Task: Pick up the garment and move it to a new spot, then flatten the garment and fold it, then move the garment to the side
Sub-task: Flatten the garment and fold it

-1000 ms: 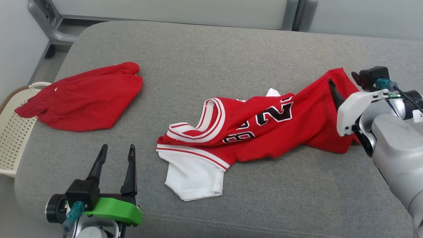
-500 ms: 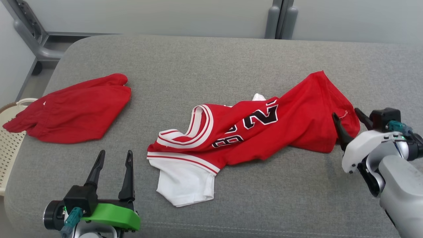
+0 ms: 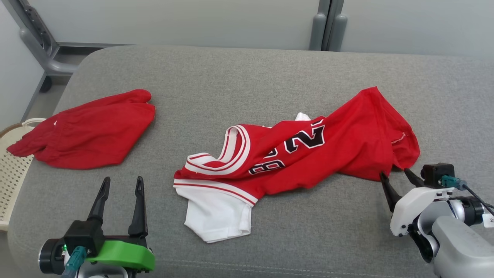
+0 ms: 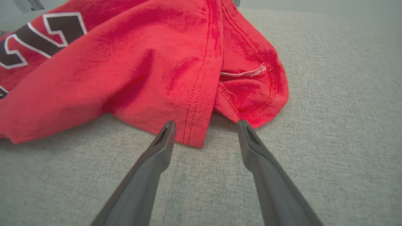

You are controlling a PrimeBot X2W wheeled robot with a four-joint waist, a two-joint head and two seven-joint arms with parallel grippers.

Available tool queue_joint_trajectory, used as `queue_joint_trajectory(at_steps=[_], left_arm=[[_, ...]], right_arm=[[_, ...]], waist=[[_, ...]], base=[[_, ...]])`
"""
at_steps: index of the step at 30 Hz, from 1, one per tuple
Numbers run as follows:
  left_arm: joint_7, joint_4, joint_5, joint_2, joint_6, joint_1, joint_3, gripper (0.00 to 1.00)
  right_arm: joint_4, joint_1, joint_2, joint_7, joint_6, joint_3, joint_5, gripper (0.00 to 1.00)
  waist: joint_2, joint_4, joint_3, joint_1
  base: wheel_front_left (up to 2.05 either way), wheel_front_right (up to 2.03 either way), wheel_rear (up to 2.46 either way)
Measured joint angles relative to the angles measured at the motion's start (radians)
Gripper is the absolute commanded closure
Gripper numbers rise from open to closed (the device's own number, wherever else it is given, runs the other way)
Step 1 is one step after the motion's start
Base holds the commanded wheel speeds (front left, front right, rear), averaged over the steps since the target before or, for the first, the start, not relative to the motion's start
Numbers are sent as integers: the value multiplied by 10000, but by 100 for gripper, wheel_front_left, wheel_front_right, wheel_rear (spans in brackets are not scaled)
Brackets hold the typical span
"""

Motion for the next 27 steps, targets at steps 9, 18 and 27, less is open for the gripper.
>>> queue_joint_trajectory(at_steps=[9, 18, 27], left_arm=[[0, -27, -10, 0, 10, 92, -82, 0], [0, -52, -10, -2, 10, 80, -123, 0], [0, 4, -10, 0, 8, 54, -42, 0]], right_arm=[[782, -130, 213, 27, 0, 295, 157, 0], [1779, -711, 487, -19, 0, 577, 290, 55], [1937, -1029, 545, -155, 0, 853, 424, 100]], waist=[[0, 228, -58, 0], [0, 407, 90, 0], [0, 488, 212, 0]], base=[[0, 0, 0], [0, 0, 0], [0, 0, 0]])
